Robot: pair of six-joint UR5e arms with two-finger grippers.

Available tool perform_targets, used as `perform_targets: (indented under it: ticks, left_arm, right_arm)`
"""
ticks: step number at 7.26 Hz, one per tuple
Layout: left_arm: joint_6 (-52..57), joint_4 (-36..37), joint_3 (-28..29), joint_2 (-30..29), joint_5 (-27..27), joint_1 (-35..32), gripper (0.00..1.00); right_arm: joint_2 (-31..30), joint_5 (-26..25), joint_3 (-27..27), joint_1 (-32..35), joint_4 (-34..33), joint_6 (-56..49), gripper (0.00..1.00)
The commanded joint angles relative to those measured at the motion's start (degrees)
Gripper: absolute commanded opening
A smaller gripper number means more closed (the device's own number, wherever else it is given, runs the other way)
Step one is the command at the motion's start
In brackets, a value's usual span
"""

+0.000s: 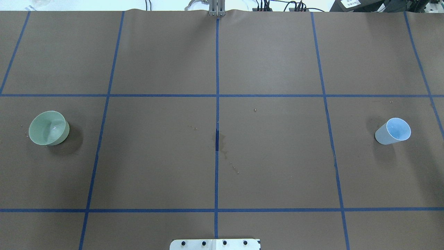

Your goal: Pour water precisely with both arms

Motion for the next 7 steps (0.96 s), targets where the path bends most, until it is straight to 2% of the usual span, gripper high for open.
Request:
perform_targets:
  ticks: [1,4,5,7]
  left_arm:
    - [0.0,0.64,-3.42,0.84,0.07,-0.06,1.0]
    - [0.09,0.12,-5.82,5.57,-0.1,0.11,1.0]
    - [0.35,-1.45,-3.13,5.5,-0.27,0.37,1.0]
    - [-0.08,-5.67,-1.44,5.59,-0.89,1.6,1.0]
  right_arm:
    - [0.04,0.0,-0.08,-0.01,0.06,-0.08,1.0]
    - [0.04,0.0,0.09,-0.1,0.14,-0.08,1.0]
    - [-0.05,0.0,0.09,-0.1,0.14,-0.17,1.0]
    - [-0.31,-0.09,-0.26,-0.1,0.06,-0.17,1.0]
